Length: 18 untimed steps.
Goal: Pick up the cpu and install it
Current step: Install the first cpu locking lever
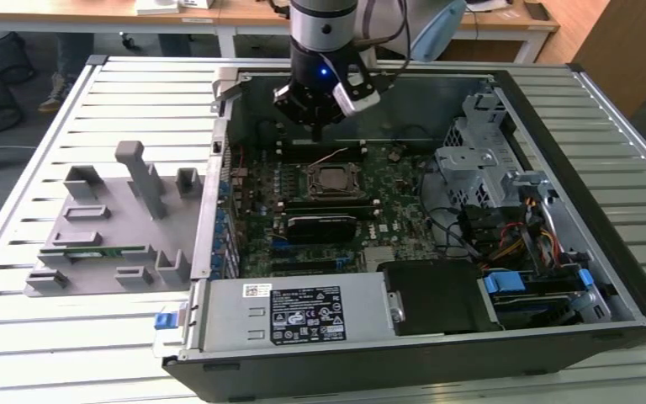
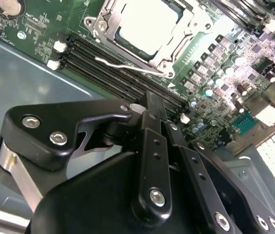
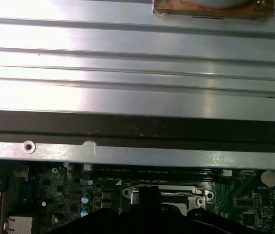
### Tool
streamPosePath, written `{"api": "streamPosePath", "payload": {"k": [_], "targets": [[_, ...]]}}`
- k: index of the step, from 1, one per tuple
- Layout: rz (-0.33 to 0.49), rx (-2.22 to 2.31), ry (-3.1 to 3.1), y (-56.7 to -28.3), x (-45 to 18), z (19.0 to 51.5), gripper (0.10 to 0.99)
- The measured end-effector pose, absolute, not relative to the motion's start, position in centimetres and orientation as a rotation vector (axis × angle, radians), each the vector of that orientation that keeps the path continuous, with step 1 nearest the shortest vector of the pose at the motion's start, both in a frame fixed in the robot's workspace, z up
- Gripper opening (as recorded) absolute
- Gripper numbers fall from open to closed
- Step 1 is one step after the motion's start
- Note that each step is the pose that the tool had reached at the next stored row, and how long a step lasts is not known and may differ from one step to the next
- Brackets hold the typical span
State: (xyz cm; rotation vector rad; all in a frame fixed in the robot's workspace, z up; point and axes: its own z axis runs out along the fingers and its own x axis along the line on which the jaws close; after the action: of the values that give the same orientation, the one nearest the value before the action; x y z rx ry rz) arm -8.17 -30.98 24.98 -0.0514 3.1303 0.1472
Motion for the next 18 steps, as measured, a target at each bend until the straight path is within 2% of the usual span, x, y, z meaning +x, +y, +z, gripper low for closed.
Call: {"api": "streamPosePath", "payload": {"k": [18], "targets": [[0.139,-0.051,3.131,-31.1,-6.1,23.2,0.106]]}}
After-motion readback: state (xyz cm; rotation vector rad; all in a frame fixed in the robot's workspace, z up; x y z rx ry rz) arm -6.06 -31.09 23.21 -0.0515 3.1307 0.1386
